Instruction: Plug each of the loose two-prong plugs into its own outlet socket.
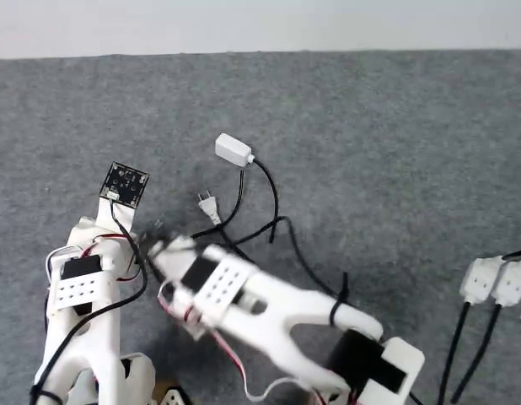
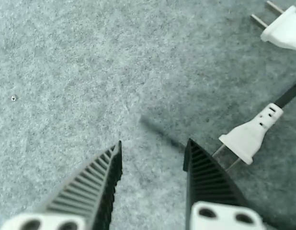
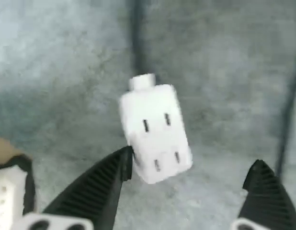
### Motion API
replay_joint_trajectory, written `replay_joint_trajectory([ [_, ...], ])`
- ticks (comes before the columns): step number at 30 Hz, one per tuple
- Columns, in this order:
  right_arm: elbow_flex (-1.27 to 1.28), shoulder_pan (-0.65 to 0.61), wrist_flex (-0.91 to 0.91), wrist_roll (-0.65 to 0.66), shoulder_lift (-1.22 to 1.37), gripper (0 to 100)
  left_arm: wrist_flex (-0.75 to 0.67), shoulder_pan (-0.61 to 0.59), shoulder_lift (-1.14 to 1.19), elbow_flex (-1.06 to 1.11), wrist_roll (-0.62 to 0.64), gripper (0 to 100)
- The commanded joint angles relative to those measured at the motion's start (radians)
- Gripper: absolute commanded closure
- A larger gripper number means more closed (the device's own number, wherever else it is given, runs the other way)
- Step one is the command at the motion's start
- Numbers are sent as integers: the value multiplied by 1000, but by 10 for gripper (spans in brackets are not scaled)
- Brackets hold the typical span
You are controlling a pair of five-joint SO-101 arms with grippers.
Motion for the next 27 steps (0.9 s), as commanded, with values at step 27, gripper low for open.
replay_joint_trajectory([
  [27,-51,139,-73,117,25,987,6,3,-23,-10,-11,797],
])
